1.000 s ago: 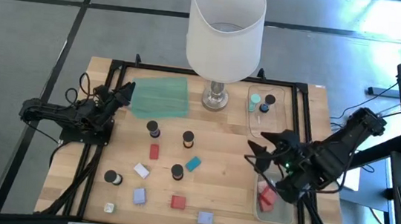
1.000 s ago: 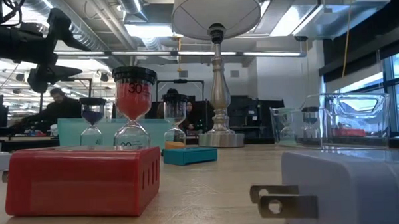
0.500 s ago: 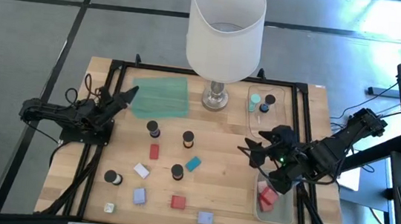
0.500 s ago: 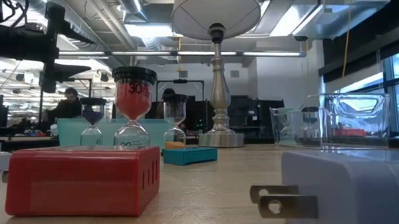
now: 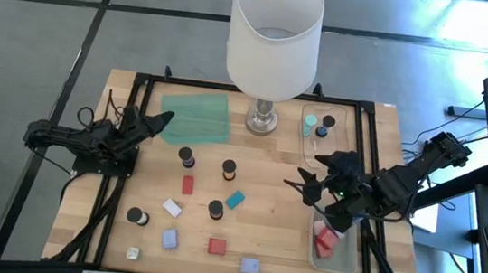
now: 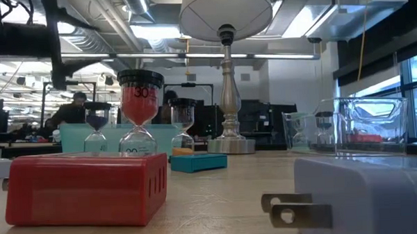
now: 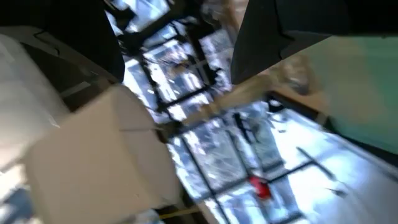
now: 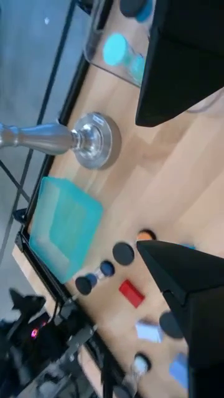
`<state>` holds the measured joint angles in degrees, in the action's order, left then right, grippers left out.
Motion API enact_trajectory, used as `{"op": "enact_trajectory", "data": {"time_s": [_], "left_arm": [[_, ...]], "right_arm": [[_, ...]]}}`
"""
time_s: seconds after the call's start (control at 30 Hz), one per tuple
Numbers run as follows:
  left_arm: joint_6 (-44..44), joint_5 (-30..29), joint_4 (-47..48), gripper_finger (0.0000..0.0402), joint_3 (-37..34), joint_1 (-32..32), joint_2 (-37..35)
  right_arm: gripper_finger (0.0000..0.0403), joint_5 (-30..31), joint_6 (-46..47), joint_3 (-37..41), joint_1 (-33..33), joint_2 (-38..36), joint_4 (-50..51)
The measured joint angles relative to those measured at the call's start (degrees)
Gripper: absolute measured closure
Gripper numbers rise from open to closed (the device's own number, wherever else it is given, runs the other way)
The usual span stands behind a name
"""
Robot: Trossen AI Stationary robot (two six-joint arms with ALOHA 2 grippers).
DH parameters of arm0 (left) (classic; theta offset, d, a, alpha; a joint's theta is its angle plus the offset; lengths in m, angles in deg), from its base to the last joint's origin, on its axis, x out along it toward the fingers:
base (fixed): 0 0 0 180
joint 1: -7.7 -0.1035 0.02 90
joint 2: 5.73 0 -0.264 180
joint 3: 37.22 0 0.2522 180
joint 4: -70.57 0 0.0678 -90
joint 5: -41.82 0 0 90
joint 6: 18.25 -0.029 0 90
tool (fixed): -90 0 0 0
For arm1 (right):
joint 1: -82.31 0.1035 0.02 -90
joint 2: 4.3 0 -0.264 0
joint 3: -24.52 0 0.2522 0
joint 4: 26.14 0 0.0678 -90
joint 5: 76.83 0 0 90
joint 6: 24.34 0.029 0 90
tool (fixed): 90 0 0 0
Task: Pick & Place Office items
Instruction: Move the yellow hourglass to the center of the table
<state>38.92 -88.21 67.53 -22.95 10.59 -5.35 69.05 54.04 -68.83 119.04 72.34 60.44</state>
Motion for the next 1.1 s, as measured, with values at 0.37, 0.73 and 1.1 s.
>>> {"op": "enact_trajectory", "data": {"time_s": [0.37, 0.73, 1.1], "left_arm": [[-14.64, 5.22, -16.59, 0.0111, 6.88, 0.0, 16.63], [-25.74, 6.19, -16.38, 0.0111, 23.77, 0.0, 49.73], [-48.33, 28.36, -16.35, 0.0111, 38.12, 0.42, 68.14]], "right_arm": [[0.0085, -4.97, -16.2, -0.02, -7.03, 0.0, 0.0], [0.0085, -7.5, -24.2, -0.02, -11.7, 0.0, 0.0], [0.0085, -7.52, -25.31, -0.02, -11.8, 0.0, 0.02]]}}
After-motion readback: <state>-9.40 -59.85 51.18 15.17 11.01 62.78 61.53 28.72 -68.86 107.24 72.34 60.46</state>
